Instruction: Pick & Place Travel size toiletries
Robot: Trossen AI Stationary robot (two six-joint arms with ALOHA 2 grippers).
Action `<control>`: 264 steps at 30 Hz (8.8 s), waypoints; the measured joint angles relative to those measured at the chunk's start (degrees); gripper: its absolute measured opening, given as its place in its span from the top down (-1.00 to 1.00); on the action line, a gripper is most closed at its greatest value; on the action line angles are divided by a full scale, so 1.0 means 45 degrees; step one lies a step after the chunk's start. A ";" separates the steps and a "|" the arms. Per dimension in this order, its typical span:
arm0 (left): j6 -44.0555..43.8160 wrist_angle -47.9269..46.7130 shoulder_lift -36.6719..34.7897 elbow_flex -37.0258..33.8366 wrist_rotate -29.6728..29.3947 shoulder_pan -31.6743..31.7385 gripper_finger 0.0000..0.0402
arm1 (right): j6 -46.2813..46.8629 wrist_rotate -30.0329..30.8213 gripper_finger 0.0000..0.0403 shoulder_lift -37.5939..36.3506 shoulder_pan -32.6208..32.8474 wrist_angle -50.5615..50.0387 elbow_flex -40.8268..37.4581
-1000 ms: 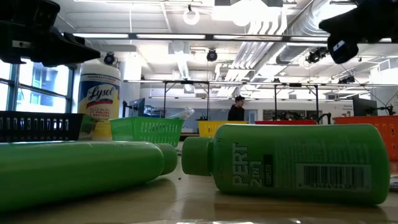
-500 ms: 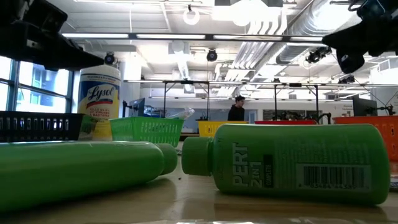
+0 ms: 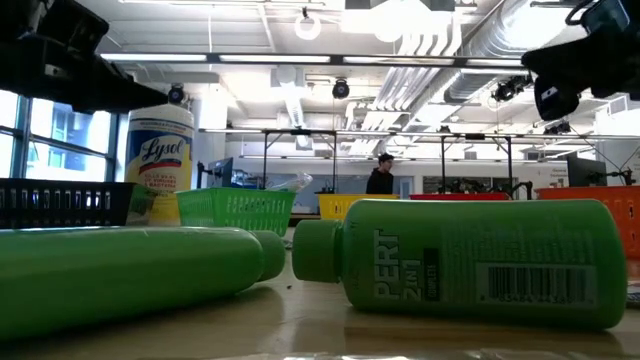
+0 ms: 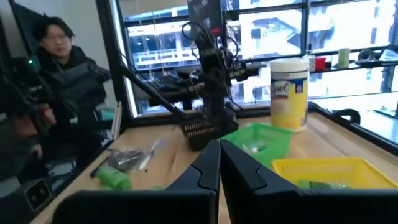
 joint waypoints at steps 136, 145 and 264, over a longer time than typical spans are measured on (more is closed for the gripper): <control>0.0005 0.0697 -0.0003 0.0000 -0.0034 0.0000 1.00 | 1.9960 -0.2019 -0.01 1.8834 0.7598 -1.1800 1.1030; 0.0004 0.0702 -0.0003 0.0000 -0.0034 0.0003 1.00 | 1.9876 -0.1985 -0.01 1.9824 0.7591 -1.1793 1.1021; -0.0335 0.0785 -0.0003 0.0000 -0.0039 0.0005 1.00 | 0.2229 0.1992 0.98 -0.0238 0.0725 -0.3849 0.2788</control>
